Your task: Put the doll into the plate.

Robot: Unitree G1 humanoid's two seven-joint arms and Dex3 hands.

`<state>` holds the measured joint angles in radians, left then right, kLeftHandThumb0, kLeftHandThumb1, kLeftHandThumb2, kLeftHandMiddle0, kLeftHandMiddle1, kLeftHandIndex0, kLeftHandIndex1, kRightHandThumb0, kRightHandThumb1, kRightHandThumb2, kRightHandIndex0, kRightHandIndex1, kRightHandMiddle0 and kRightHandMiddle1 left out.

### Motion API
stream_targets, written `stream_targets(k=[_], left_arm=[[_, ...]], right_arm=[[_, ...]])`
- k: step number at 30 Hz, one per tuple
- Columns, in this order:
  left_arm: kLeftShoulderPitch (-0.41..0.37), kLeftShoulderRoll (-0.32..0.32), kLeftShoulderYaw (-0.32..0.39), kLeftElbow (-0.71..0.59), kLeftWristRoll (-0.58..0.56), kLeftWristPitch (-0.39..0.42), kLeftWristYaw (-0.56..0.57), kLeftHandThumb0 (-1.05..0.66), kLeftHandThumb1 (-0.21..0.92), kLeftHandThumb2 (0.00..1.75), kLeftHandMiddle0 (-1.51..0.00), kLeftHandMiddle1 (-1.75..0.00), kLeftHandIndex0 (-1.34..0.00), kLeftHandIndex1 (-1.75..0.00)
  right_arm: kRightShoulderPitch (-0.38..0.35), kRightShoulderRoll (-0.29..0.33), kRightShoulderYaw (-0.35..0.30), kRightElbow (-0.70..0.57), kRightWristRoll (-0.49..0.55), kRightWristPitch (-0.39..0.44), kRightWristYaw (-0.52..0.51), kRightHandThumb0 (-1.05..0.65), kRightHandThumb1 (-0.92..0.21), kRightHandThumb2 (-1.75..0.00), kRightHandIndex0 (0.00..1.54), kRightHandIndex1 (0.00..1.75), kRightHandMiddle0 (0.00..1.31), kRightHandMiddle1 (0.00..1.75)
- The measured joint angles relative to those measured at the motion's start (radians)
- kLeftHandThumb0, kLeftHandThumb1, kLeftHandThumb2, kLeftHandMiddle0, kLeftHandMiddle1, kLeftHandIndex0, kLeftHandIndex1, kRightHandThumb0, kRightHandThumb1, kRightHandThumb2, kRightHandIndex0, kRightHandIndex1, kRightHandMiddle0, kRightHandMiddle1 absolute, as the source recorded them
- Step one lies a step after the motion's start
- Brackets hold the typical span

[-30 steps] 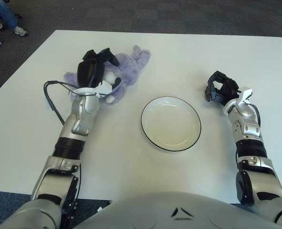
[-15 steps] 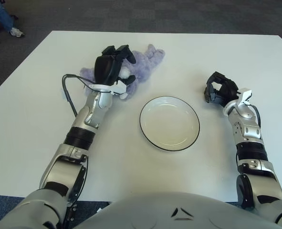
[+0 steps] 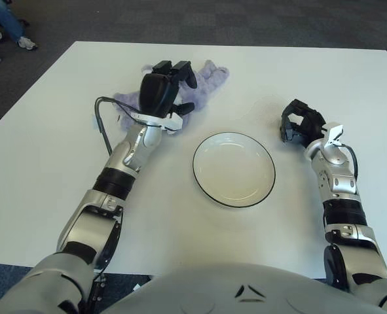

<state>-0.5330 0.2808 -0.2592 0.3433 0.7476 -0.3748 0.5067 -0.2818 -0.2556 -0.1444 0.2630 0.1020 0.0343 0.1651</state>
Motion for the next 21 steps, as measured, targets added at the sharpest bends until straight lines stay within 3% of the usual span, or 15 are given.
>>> stream_targets(k=[5,12,16,18,21], left_arm=[[-0.015,-0.011,-0.01,0.015,0.006,-0.012,0.009,-0.01,0.06,1.55,-0.72,-1.68,-0.72,-1.66],[-0.016,-0.028,-0.02,0.017,0.003,-0.03,0.009,-0.01,0.07,1.54,-0.71,-1.69,-0.71,-1.66],[-0.016,-0.031,-0.022,0.022,0.001,-0.04,0.007,-0.01,0.07,1.54,-0.71,-1.69,-0.71,-1.66],[-0.016,-0.031,-0.022,0.025,-0.006,-0.044,0.001,-0.01,0.07,1.54,-0.71,-1.69,-0.71,-1.66],[-0.017,-0.033,-0.022,0.031,-0.029,-0.051,-0.019,-0.01,0.08,1.54,-0.7,-1.69,-0.7,-1.67]], right_arm=[[0.009,-0.001,0.02,-0.004,-0.056,-0.08,-0.021,-0.43,-0.49,-1.09,1.04,1.75,0.47,1.74],[0.016,-0.039,0.059,-0.043,-0.193,-0.187,-0.063,-0.39,-0.69,-0.75,1.02,1.75,0.4,1.65],[0.015,-0.073,0.086,-0.055,-0.284,-0.227,-0.094,-0.51,-0.42,-0.91,0.73,1.75,0.08,1.46],[0.014,-0.084,0.099,-0.07,-0.317,-0.227,-0.1,-0.54,-0.36,-0.94,0.73,1.75,0.04,1.36],[0.011,-0.095,0.116,-0.101,-0.359,-0.227,-0.101,-0.58,-0.32,-0.93,0.91,1.75,0.01,1.26]])
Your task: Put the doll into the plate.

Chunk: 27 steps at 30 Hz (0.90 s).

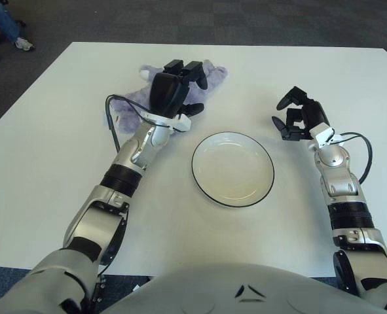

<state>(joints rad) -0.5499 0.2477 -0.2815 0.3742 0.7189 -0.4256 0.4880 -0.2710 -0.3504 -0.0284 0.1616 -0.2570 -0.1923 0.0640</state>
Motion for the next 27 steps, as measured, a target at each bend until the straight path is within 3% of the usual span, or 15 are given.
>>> stream_targets(k=[4,18,24,27], left_arm=[[0.0,-0.005,-0.001,0.003,-0.009,-0.004,-0.02,-0.01,0.08,1.54,-0.7,-1.69,-0.7,-1.67],[0.012,0.002,0.006,-0.084,0.0,0.026,-0.062,-0.01,0.16,1.49,-0.62,-1.74,-0.61,-1.73],[0.052,0.033,0.022,-0.184,0.063,0.079,-0.051,-0.01,0.32,1.31,-0.5,-1.75,-0.49,-1.73],[0.081,0.05,0.027,-0.238,0.109,0.124,-0.051,-0.01,0.48,1.12,-0.39,-1.73,-0.39,-1.72]], right_arm=[[-0.017,-0.012,0.016,-0.022,-0.029,-0.004,0.0,-0.64,-0.31,-0.92,1.05,1.75,0.0,1.2],[-0.064,-0.057,0.02,0.021,-0.044,-0.041,0.0,-0.72,-0.35,-0.85,1.21,1.75,0.0,1.12],[-0.064,-0.059,0.023,0.049,-0.044,-0.042,0.001,-0.71,-0.35,-0.83,1.21,1.75,0.0,1.09],[-0.063,-0.06,0.023,0.051,-0.044,-0.039,0.001,-0.7,-0.35,-0.83,1.22,1.75,0.0,1.09]])
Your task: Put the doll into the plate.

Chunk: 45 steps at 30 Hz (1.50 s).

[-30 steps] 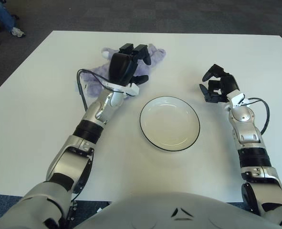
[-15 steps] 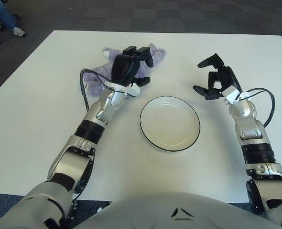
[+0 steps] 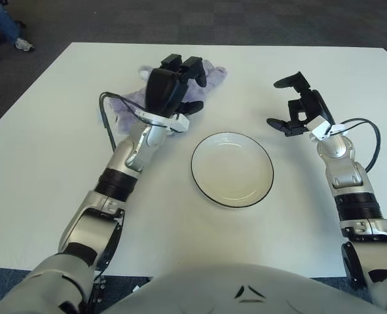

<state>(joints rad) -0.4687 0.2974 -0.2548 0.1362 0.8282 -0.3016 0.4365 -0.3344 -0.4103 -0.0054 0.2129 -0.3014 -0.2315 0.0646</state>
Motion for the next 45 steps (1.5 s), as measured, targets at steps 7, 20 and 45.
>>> stream_targets(k=[7,20,45], left_arm=[[0.087,0.037,0.001,-0.139,0.142,0.145,-0.049,-0.5,0.59,0.82,-0.24,-1.46,-0.06,-1.32],[0.165,0.072,-0.003,-0.317,0.328,0.314,-0.144,-0.73,0.71,0.65,-0.14,-0.94,0.0,-0.88],[0.262,0.152,0.051,-0.514,0.438,0.444,-0.564,-0.9,0.92,0.37,-0.01,-0.34,0.0,-0.19]], right_arm=[[0.0,0.0,0.003,0.0,0.0,0.006,0.0,-0.69,-0.34,-0.83,1.22,1.75,0.0,1.06],[0.0,0.002,0.013,0.003,0.0,0.021,0.0,-0.64,-0.34,-0.9,0.65,1.73,0.0,1.12],[0.003,-0.024,0.039,0.01,0.006,0.098,0.097,-0.75,-0.4,-0.78,1.06,1.75,0.0,0.79]])
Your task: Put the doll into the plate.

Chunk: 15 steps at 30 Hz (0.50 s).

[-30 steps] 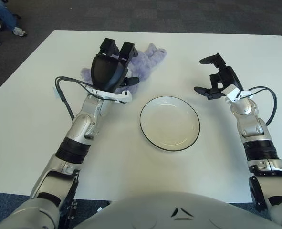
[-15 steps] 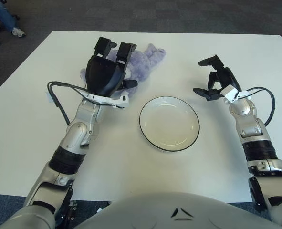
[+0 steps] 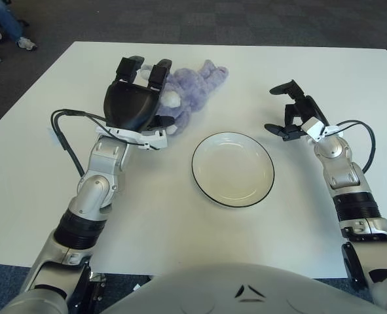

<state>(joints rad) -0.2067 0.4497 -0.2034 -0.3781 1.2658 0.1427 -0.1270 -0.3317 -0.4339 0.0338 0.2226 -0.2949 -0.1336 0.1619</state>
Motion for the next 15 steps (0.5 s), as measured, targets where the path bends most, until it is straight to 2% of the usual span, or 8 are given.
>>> stream_targets(k=[8,9,10,11,12,13,15], left_arm=[[-0.004,0.023,0.007,0.006,-0.012,0.0,-0.121,-0.91,0.92,0.39,-0.01,-0.26,0.0,-0.06],[-0.006,0.024,0.007,0.009,-0.014,0.0,-0.136,-0.92,0.92,0.41,-0.01,-0.25,0.0,-0.05],[-0.008,0.025,0.007,0.013,-0.016,0.0,-0.156,-0.93,0.92,0.42,-0.01,-0.25,0.0,-0.03],[-0.011,0.028,0.007,0.017,-0.018,0.0,-0.175,-0.94,0.92,0.44,-0.02,-0.26,0.0,-0.02],[-0.013,0.031,0.007,0.021,-0.019,0.001,-0.191,-0.94,0.92,0.44,-0.02,-0.26,0.0,-0.02],[-0.016,0.034,0.007,0.025,-0.02,0.002,-0.204,-0.94,0.92,0.46,-0.04,-0.27,0.0,-0.01],[-0.019,0.037,0.007,0.031,-0.021,0.008,-0.229,-0.95,0.92,0.47,-0.07,-0.28,0.0,-0.01]], right_arm=[[0.021,-0.038,0.006,-0.086,-0.017,0.065,0.059,-0.81,-0.45,-0.68,0.95,1.75,0.0,0.54],[0.024,-0.041,0.007,-0.098,-0.026,0.069,0.059,-0.82,-0.46,-0.68,0.76,1.7,0.0,0.5],[0.028,-0.046,0.008,-0.113,-0.038,0.071,0.059,-0.82,-0.47,-0.68,0.49,1.64,0.0,0.43],[0.031,-0.05,0.009,-0.126,-0.047,0.074,0.059,-0.83,-0.48,-0.68,0.32,1.49,0.0,0.37],[0.033,-0.053,0.01,-0.138,-0.054,0.077,0.058,-0.83,-0.48,-0.68,0.26,1.42,0.0,0.35],[0.033,-0.055,0.009,-0.149,-0.06,0.078,0.057,-0.84,-0.49,-0.68,0.18,1.25,0.0,0.31],[0.034,-0.058,0.009,-0.171,-0.075,0.08,0.054,-0.83,-0.5,-0.68,0.1,1.03,0.0,0.27]])
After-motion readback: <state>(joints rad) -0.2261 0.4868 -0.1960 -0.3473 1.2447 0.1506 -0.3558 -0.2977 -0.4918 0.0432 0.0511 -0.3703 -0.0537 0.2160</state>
